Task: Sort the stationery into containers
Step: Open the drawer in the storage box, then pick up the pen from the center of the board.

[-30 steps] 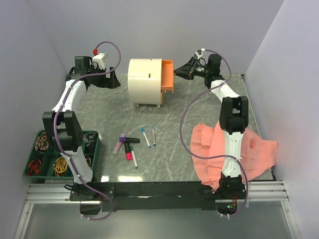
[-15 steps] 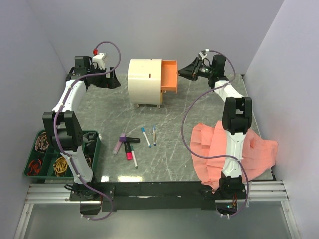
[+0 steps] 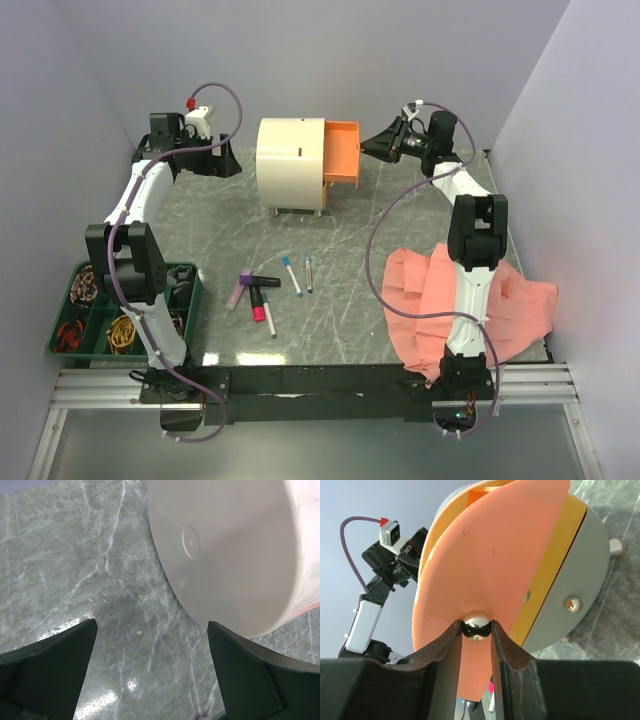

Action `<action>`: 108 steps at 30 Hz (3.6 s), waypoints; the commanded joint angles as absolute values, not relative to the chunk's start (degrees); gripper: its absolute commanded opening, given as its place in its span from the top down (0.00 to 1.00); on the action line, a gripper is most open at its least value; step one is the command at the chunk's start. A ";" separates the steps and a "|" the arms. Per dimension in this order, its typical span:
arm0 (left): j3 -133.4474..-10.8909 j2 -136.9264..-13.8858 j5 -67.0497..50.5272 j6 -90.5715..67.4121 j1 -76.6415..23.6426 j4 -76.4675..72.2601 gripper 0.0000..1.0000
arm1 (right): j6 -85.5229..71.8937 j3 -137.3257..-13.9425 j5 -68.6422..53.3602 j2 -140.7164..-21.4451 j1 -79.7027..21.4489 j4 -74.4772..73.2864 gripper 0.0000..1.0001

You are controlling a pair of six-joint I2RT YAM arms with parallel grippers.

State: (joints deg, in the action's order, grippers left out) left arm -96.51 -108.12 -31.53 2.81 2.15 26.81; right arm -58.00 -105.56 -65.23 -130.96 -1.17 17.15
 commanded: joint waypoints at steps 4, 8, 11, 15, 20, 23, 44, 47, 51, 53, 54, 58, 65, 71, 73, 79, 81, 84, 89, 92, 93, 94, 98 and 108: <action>-97.03 -106.52 -31.11 3.25 1.93 24.79 0.01 | -56.34 -106.35 -63.90 -127.97 -0.26 16.79 0.80; -96.86 -106.35 -31.11 3.25 1.93 24.87 0.01 | -56.51 -106.87 -63.63 -128.23 -0.26 17.05 0.78; -96.77 -106.17 -31.03 3.34 1.93 24.87 0.01 | -57.13 -106.53 -63.11 -128.06 -0.35 16.62 0.62; -96.85 -105.65 -30.33 3.60 1.93 25.13 0.01 | -57.48 -105.74 -64.07 -126.66 -0.35 17.93 0.43; -96.60 -103.28 -25.23 4.22 2.02 24.87 0.00 | -56.34 -100.74 -64.86 -121.39 2.71 17.41 0.36; -94.32 -100.56 -19.97 3.78 1.93 24.70 0.00 | -50.56 -95.02 -64.25 -116.03 4.21 11.99 0.34; -69.44 -72.96 -15.11 4.74 2.55 29.88 0.00 | 8.42 -64.50 -30.83 -78.55 -37.17 -17.49 0.38; -68.30 -69.00 -17.05 6.50 3.25 30.93 0.01 | 19.83 -70.65 -30.16 -84.61 -42.35 -20.46 0.33; -65.57 -64.17 -18.02 3.88 3.78 30.76 0.00 | 31.63 -77.50 -27.61 -92.27 -48.51 -21.88 0.28; -64.95 -63.11 -16.10 2.38 3.87 30.59 0.01 | 35.49 -80.75 -27.69 -96.65 -50.62 -22.67 0.28; -65.13 -62.24 -15.21 0.81 3.87 30.50 0.01 | 37.33 -81.64 -26.73 -97.98 -51.32 -22.59 0.28; -65.74 -60.47 -13.10 -3.25 6.67 29.80 0.00 | 37.80 -84.72 -26.98 -103.52 -52.82 -20.05 0.28; -67.15 -59.59 -9.93 -2.37 9.58 31.46 0.01 | 39.90 -93.32 -28.12 -114.41 -52.82 -21.44 0.30; -67.06 -60.12 -9.67 -2.20 11.16 32.08 0.01 | 42.63 -99.30 -29.62 -121.27 -52.82 -24.78 0.31; -66.97 -60.47 -9.32 -1.93 11.69 31.99 0.00 | 42.80 -100.37 -30.49 -122.43 -52.82 -25.74 0.32; -66.88 -61.35 -9.23 -1.93 13.00 31.82 0.01 | 42.45 -101.51 -33.13 -125.41 -52.82 -27.15 0.33; -66.88 -61.70 -9.40 -2.02 13.18 31.73 0.01 | 42.28 -102.65 -33.49 -126.38 -52.73 -27.86 0.35; -66.62 -61.87 -9.58 -2.11 13.71 31.73 0.01 | 41.40 -103.53 -32.35 -127.53 -52.82 -28.04 0.35; -66.09 -62.14 -10.11 -2.55 14.41 31.64 0.01 | 40.60 -109.68 -31.90 -131.04 -52.82 -32.33 0.36; -65.92 -62.05 -10.37 -2.81 14.85 31.38 0.01 | 40.78 -112.49 -32.17 -132.97 -52.82 -35.50 0.40; -65.74 -62.22 -10.37 -2.90 14.77 31.29 0.01 | 40.78 -112.94 -31.99 -133.24 -52.91 -35.94 0.41; -65.66 -62.14 -10.46 -2.90 14.94 31.20 0.01 | 40.78 -112.85 -31.91 -133.50 -53.00 -36.56 0.41; -65.30 -62.05 -10.37 -2.99 14.94 31.02 0.01 | 41.57 -111.10 -31.29 -132.98 -53.35 -36.91 0.44; -64.34 -61.35 -10.81 -3.16 14.94 31.11 0.01 | 39.11 -113.03 -30.50 -134.91 -53.52 -37.71 0.50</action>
State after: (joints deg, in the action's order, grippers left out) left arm -64.71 -62.15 -9.82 -2.48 14.72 32.25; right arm 40.29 -110.45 -30.87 -133.49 -53.01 -36.93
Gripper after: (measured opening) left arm 0.995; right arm 0.507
